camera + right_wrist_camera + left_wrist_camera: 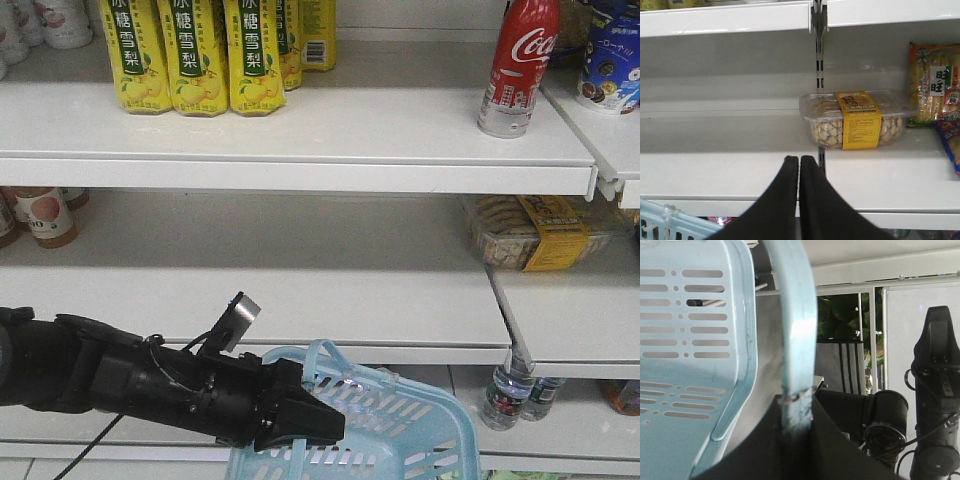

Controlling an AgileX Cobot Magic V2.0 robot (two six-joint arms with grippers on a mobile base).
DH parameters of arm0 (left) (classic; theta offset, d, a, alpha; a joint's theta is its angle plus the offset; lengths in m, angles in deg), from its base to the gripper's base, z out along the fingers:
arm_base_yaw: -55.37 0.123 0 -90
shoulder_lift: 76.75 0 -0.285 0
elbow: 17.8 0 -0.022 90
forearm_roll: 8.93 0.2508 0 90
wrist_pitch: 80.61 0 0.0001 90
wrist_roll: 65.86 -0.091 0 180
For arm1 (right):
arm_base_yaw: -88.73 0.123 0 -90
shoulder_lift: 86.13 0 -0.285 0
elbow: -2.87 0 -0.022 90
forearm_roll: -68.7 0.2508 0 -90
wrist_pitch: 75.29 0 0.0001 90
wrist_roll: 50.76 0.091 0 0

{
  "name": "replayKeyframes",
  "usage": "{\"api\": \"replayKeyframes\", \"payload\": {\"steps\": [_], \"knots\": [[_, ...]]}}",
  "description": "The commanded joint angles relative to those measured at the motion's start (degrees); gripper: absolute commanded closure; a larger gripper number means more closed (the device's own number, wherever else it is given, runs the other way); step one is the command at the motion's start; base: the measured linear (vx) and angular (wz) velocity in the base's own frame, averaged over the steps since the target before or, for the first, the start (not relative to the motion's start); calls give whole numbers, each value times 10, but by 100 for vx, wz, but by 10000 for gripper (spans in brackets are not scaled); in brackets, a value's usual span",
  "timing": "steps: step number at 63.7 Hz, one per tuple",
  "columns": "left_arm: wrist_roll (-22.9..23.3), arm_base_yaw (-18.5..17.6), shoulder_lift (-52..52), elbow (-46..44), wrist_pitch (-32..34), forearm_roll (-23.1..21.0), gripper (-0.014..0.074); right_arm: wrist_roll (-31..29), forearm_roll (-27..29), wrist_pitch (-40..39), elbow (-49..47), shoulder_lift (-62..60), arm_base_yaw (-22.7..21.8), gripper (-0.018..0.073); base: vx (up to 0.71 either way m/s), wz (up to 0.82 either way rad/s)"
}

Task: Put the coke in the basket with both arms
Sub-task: 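Approach the shelf holding the Coca-Cola bottle, basket held in left gripper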

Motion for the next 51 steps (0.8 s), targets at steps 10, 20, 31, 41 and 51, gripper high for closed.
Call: {"api": "replayKeyframes", "payload": {"steps": [10, 20, 31, 41, 51], "knots": [[-2, -1, -26, -12, -48, -57, 603, -7, -4, -44, 6, -10, -4, 568, 4, -2], [-2, -1, -26, -12, -48, -57, 603, -7, -4, -44, 6, -10, -4, 568, 4, -4], [-2, -1, -26, -12, -48, -57, 603, -7, -4, -44, 6, -10, -4, 568, 3, -6], [-2, -1, -26, -12, -48, -57, 603, -7, -4, -44, 6, -10, -4, 568, 1, -2], [-2, -1, -26, -12, -48, -57, 603, -7, -4, -44, 6, -10, -4, 568, 0, -1]]}}
